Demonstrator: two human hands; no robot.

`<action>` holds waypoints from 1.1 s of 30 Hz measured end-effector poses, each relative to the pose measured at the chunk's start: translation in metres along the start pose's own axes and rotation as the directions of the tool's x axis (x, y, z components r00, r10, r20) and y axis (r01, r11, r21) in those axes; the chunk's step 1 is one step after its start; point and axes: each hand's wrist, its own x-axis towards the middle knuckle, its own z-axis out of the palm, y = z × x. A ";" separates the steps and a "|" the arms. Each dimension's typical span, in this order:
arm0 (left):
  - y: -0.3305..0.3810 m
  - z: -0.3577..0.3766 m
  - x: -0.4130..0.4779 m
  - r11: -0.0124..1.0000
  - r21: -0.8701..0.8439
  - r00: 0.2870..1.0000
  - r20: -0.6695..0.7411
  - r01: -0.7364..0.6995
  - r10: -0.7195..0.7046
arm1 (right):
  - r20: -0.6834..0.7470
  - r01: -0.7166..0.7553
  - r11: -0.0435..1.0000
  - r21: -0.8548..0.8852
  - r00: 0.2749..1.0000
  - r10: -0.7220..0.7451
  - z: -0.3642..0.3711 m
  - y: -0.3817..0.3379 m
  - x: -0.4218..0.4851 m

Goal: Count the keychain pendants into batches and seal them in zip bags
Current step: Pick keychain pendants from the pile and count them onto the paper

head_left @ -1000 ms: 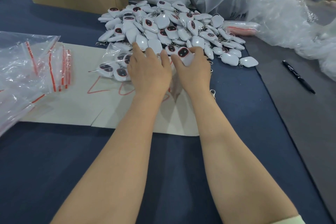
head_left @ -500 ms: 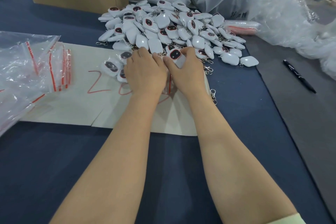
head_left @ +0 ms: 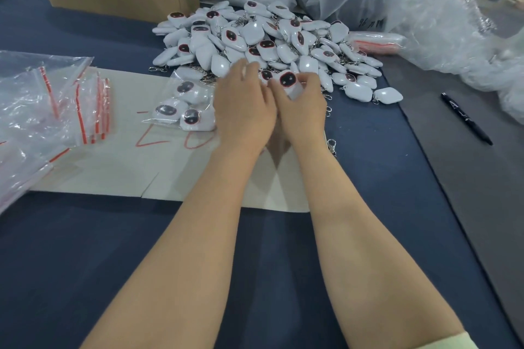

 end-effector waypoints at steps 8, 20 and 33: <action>0.000 0.011 -0.005 0.992 0.091 0.990 0.106 0.082 -0.092 | -0.100 -0.206 0.938 0.277 0.965 0.241 -0.006 0.001 0.008; -0.002 0.015 -0.009 0.964 0.222 0.963 0.190 0.148 -0.191 | -0.078 -0.183 0.949 0.259 0.975 0.209 -0.005 0.003 0.008; 0.008 0.013 -0.008 0.995 0.086 0.991 0.129 -0.052 0.040 | -0.095 -0.203 0.921 0.332 0.964 0.247 -0.004 0.004 0.011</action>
